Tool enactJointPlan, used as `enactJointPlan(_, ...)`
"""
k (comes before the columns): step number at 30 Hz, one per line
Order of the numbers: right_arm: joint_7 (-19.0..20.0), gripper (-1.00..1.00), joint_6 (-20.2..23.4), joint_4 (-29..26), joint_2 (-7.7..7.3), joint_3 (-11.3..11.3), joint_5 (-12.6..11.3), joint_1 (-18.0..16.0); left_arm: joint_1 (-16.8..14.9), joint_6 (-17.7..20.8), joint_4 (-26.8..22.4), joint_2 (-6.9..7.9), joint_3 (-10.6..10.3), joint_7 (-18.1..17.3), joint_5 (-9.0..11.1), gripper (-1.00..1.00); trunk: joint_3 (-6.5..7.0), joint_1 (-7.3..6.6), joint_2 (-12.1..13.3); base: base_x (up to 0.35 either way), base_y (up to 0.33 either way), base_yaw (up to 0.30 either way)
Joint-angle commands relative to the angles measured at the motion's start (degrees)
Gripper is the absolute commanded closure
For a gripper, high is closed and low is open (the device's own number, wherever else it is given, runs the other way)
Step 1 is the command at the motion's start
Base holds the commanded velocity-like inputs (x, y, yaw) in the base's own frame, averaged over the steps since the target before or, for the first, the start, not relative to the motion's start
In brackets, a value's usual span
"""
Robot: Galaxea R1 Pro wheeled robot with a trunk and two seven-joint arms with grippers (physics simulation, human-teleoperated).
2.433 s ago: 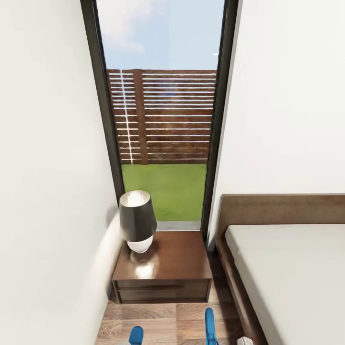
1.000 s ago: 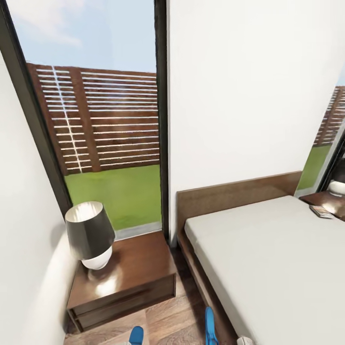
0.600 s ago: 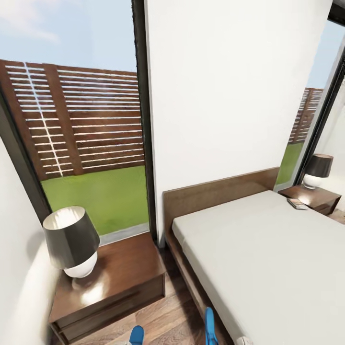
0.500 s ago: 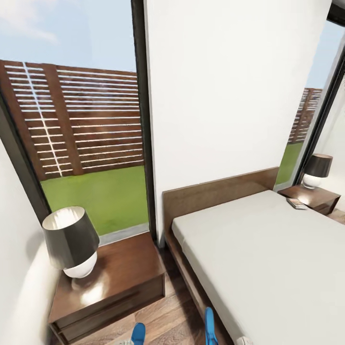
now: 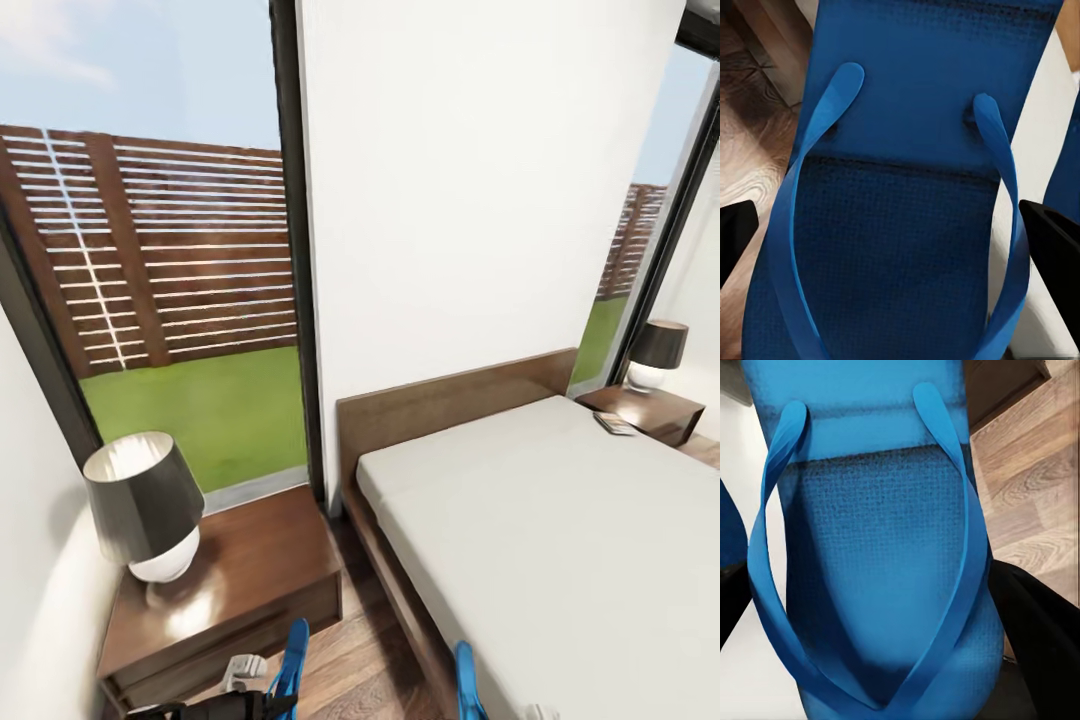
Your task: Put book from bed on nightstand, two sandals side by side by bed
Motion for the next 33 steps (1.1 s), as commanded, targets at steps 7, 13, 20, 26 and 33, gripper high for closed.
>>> enactJointPlan(7,0.1,1.00,0.4,-0.1,-0.17,0.3,-0.6,0.0,0.1,0.7,0.0,0.31,-0.4,-0.2,0.7,1.00,-0.08,0.03,-0.1,0.000,0.000,-0.265)
enactJointPlan(13,0.1,1.00,0.4,-0.1,-0.17,0.3,-0.6,0.0,0.1,0.7,0.0,0.31,-0.4,0.1,0.7,1.00,-0.08,0.03,-0.1,0.000,0.000,-0.289)
enactJointPlan(20,0.1,1.00,0.4,-0.1,-0.17,0.3,-0.6,0.0,0.1,0.7,0.0,0.18,-0.4,0.1,0.7,1.00,-0.08,0.03,-0.1,0.000,0.000,-0.289)
enactJointPlan(26,0.1,1.00,0.4,-0.1,-0.17,0.4,-0.6,0.0,0.1,0.7,0.0,0.14,-0.4,0.1,0.7,1.00,-0.08,0.03,-0.1,0.000,0.000,-0.289)
enactJointPlan(33,0.1,1.00,0.4,-0.1,-0.17,0.3,-0.6,0.0,0.1,0.7,0.1,0.06,-0.4,0.1,0.7,1.00,-0.08,0.03,-0.1,0.000,0.000,-0.289)
